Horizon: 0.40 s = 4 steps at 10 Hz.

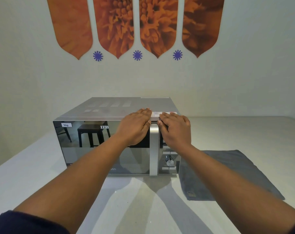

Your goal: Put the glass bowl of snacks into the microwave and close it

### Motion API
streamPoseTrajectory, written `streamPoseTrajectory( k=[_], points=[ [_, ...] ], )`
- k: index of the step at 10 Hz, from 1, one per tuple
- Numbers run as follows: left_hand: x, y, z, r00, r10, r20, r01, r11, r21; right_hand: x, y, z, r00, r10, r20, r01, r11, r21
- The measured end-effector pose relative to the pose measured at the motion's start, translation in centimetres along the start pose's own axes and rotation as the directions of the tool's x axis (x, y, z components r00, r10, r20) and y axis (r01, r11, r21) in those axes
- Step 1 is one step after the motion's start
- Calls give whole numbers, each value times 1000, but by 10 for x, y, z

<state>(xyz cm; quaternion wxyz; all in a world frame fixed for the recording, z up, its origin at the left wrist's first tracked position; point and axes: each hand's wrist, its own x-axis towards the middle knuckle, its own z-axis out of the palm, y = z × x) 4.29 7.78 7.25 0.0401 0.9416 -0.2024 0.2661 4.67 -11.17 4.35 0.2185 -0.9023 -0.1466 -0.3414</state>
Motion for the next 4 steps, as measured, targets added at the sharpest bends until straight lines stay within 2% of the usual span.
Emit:
streamPoseTrajectory(
  k=[2, 4],
  points=[
    [3, 5, -5, 999, -33, -20, 33, 999, 13, -2, 1, -5, 998, -43, 47, 46, 996, -74],
    [22, 16, -34, 977, -41, -210, 58, 996, 74, 23, -9, -32, 993, -115, -29, 108, 978, -178]
  ],
)
